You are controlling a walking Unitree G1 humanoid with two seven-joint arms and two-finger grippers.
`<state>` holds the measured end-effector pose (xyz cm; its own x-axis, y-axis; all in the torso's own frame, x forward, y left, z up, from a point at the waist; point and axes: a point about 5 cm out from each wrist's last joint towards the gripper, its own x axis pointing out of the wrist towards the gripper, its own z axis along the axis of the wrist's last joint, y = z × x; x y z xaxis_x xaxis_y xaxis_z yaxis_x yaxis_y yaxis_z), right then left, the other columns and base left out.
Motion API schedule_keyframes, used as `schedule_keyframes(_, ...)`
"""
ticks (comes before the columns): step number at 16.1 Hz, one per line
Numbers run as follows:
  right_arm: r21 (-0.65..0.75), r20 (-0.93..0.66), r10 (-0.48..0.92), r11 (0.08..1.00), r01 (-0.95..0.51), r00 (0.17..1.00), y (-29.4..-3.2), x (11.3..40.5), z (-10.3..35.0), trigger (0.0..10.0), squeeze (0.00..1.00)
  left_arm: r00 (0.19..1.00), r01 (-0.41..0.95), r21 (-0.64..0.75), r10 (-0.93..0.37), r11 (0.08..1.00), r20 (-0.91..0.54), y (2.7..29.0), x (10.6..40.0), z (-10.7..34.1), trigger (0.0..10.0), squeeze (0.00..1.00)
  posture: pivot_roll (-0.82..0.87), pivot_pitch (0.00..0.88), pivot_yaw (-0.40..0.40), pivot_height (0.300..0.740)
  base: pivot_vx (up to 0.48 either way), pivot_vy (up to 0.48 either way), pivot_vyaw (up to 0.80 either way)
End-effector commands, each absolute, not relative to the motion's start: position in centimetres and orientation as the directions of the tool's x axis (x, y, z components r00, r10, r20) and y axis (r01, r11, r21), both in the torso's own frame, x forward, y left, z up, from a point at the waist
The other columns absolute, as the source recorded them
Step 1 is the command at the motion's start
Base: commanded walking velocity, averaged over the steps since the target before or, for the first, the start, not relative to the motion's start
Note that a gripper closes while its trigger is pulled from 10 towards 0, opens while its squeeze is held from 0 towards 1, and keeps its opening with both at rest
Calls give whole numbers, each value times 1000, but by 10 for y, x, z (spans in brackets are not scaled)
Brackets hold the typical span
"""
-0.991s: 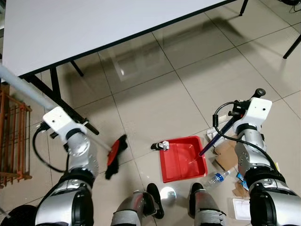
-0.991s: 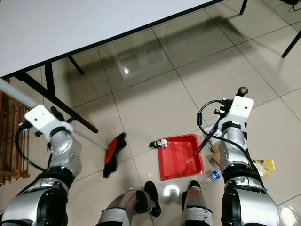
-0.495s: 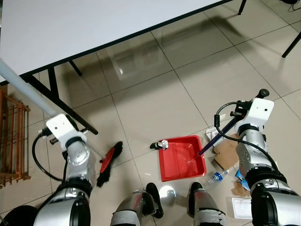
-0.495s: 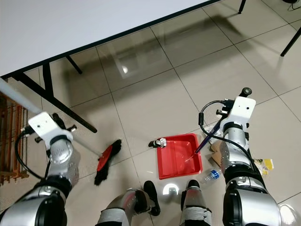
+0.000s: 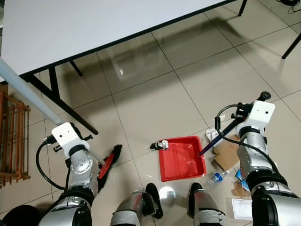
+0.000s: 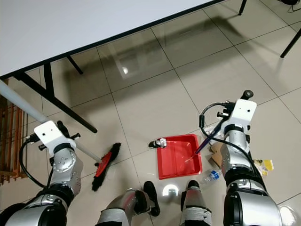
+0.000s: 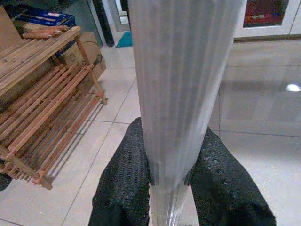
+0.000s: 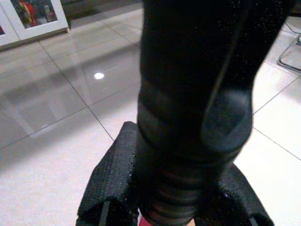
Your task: Sweep floor
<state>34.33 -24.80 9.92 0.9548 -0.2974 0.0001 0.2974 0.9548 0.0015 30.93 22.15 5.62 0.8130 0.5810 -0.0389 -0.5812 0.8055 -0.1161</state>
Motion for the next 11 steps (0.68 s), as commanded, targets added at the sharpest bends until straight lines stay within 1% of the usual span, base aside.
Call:
schedule_keyframes(1, -25, -131, -320, 947, 319, 938, -252, 327, 69, 10000, 0, 806, -592, -81, 590, 802, -51, 230, 303, 50, 10000, 0, -151, 273, 180, 740, 0, 0, 0)
schedule_keyframes(6, -33, -122, -353, 936, 352, 928, -264, 325, 72, 10000, 0, 811, -585, -75, 583, 807, -49, 228, 304, 50, 10000, 0, -165, 275, 185, 740, 0, 0, 0)
schedule_keyframes(11, -51, -107, -414, 910, 411, 904, -284, 317, 74, 10000, 0, 819, -574, -63, 573, 816, -37, 222, 311, 56, 10000, 0, -182, 293, 201, 740, 0, 0, 0)
